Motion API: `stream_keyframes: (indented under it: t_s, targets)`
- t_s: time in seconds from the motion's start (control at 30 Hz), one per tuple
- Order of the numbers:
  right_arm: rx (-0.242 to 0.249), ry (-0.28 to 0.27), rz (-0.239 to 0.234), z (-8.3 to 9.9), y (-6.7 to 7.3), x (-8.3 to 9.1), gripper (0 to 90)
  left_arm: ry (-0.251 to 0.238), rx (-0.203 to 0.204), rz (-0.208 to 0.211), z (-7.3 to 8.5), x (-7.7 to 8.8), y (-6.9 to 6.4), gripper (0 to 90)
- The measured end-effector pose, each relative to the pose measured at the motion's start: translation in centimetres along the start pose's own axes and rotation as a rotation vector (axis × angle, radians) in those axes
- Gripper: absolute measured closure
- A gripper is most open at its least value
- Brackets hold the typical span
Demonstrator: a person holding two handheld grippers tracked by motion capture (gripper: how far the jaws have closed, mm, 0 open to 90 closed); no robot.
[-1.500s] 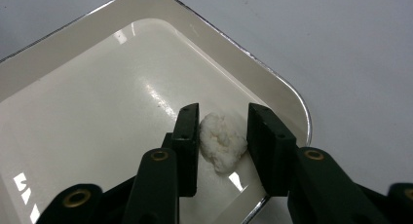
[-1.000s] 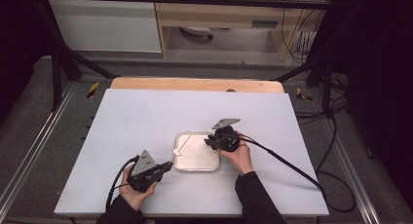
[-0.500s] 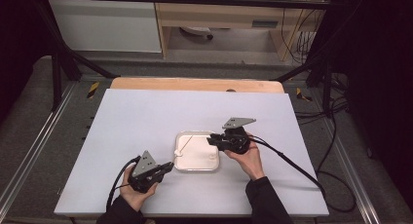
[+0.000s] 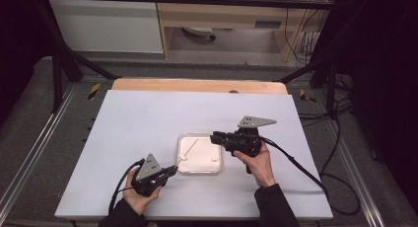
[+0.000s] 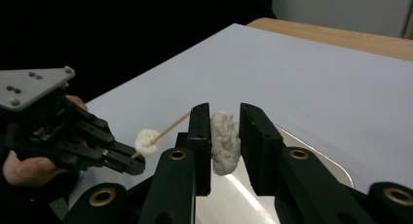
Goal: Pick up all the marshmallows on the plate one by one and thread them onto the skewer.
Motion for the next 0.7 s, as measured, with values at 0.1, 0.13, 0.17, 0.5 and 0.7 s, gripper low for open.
stream_keyframes:
  t_s: [0.1, 0.13, 0.17, 0.5, 0.7]
  targets:
    - [-0.014, -0.014, -0.023, -0.3, 0.3, -0.1, 75.6, 0.009, 0.005, 0.003, 0.0, 0.0, -0.2, 88.5]
    - [-0.014, -0.016, -0.027, -0.4, 0.4, -0.2, 75.6, 0.009, 0.002, 0.006, 0.0, 0.0, -0.2, 88.5]
    - [-0.015, -0.017, -0.032, -0.5, 0.5, -0.4, 75.5, 0.009, 0.002, 0.006, 0.0, 0.0, -0.2, 88.5]
    - [-0.066, -0.025, -0.076, -0.5, 0.6, -2.2, 75.3, 0.001, 0.002, 0.007, -0.1, 0.1, -0.2, 88.6]
    - [-0.081, -0.028, -0.087, -0.4, 0.5, -2.6, 75.2, 0.003, -0.001, 0.009, -0.1, 0.1, -0.3, 88.6]
Point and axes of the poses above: each handheld gripper's, and its own axes: x roughly backward along the jaws, z roughly out of its underside, y roughly to its left, the point moved 4 cm from there along -x, roughly forward along the jaws
